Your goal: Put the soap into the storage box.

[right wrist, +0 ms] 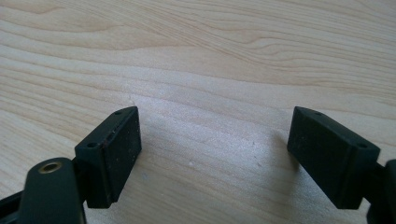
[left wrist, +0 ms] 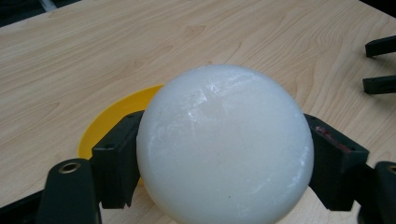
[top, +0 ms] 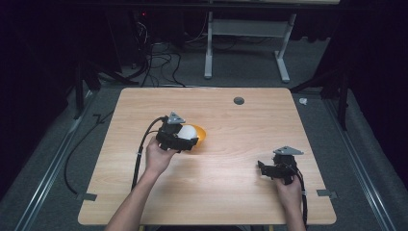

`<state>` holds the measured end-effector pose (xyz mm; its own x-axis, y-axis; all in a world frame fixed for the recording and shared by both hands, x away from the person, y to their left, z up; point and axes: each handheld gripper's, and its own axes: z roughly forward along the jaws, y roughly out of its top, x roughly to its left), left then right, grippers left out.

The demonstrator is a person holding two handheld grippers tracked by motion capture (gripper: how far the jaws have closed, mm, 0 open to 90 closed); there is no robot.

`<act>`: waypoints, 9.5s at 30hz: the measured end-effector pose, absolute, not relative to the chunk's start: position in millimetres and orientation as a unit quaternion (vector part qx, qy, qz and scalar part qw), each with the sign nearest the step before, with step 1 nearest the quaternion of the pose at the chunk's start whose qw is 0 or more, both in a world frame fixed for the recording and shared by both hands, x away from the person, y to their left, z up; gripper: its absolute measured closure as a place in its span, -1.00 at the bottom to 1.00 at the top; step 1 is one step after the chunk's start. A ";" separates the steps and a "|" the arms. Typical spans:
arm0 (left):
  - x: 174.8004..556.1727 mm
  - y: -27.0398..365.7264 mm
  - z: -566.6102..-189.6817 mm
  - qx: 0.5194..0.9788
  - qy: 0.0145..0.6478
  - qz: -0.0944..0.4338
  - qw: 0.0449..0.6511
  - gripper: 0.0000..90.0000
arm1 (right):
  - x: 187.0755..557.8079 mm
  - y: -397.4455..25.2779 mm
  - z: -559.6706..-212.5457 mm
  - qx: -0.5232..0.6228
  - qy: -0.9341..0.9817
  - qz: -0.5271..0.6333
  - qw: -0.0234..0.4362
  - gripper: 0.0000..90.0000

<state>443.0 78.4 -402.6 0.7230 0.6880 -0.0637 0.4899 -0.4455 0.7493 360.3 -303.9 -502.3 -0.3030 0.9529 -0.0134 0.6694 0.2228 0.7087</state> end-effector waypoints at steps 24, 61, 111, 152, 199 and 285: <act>477.5 67.4 -423.3 0.828 0.396 0.134 0.372 -0.47 | 360.3 -303.9 -502.3 0.543 0.747 0.306 0.231 -0.59; 502.2 55.5 -459.7 0.826 0.443 0.132 0.324 -0.47 | 360.4 -304.2 -502.3 0.543 0.747 0.306 0.232 -0.59; 458.7 95.0 -405.0 0.798 0.412 0.145 0.415 -0.48 | 360.3 -304.0 -502.3 0.543 0.747 0.306 0.232 -0.59; 420.5 147.0 -395.7 0.772 0.436 0.171 0.430 -0.48 | 360.5 -303.9 -502.3 0.543 0.747 0.305 0.232 -0.59; 367.2 180.2 -424.2 0.757 0.456 0.177 0.433 -0.49 | 360.7 -303.6 -502.2 0.545 0.746 0.305 0.232 -0.59; 373.7 172.2 -496.3 0.786 0.484 0.186 0.337 -0.52 | 360.4 -304.0 -502.3 0.543 0.747 0.305 0.233 -0.59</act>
<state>373.7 172.2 -496.3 0.4616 0.8865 -0.0336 0.6358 -0.3042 0.7094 360.4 -304.0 -502.3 -0.3012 0.9534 -0.0165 0.6698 0.2238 0.7080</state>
